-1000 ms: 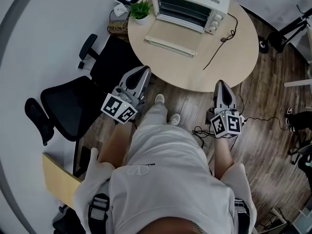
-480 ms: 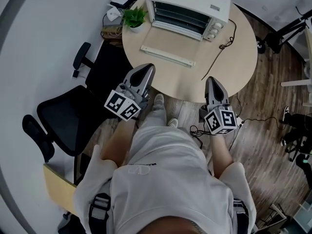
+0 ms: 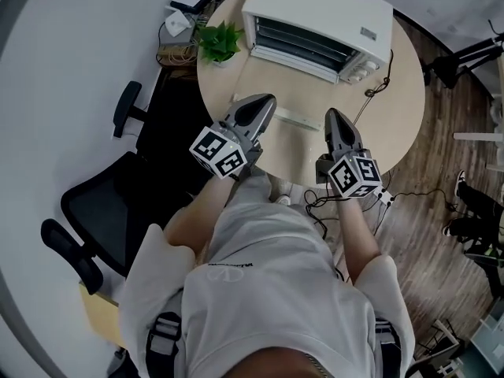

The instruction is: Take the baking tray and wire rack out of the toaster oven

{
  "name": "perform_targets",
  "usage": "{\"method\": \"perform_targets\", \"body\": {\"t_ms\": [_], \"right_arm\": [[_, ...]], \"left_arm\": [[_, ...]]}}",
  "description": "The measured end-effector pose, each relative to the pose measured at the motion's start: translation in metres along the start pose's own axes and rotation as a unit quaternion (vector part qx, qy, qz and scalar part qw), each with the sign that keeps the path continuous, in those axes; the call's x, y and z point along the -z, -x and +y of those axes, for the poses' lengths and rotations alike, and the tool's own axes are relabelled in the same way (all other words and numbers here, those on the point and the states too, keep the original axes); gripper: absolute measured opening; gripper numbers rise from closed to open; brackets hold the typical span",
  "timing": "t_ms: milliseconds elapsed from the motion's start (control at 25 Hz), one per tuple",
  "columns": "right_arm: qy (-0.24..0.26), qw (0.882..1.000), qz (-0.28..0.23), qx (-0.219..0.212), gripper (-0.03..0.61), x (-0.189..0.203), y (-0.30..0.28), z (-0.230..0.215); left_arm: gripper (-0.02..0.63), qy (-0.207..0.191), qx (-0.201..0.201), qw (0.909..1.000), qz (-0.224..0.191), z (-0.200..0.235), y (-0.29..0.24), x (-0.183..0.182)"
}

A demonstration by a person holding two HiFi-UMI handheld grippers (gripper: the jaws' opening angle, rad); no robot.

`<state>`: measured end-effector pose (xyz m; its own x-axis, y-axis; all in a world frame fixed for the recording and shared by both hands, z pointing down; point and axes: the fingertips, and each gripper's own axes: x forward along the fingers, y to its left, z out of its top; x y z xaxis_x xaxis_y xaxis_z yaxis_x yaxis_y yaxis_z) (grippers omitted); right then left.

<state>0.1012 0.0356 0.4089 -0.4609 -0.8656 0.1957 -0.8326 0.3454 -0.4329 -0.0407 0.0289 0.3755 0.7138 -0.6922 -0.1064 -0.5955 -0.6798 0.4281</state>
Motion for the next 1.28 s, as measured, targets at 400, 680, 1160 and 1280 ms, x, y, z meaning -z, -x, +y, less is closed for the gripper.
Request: {"method": "perform_targets", "body": {"t_ms": [400, 680, 1160, 1280], "right_arm": [[-0.092, 0.995, 0.022, 0.018, -0.005, 0.023, -0.115, -0.035], [-0.2, 0.979, 0.002, 0.032, -0.003, 0.034, -0.159, -0.082], [-0.312, 0.948, -0.046, 0.051, 0.049, 0.041, -0.205, -0.138], [-0.335, 0.939, -0.057, 0.053, 0.049, 0.04, -0.214, -0.148]], "left_arm": [[0.002, 0.166, 0.008, 0.9858, 0.026, 0.106, -0.077, 0.054], [0.003, 0.254, -0.022, 0.967, -0.004, 0.153, -0.117, 0.087], [0.012, 0.346, -0.053, 0.9355, -0.046, 0.207, -0.171, 0.12], [0.061, 0.37, -0.042, 0.9254, -0.069, 0.211, -0.183, 0.112]]}}
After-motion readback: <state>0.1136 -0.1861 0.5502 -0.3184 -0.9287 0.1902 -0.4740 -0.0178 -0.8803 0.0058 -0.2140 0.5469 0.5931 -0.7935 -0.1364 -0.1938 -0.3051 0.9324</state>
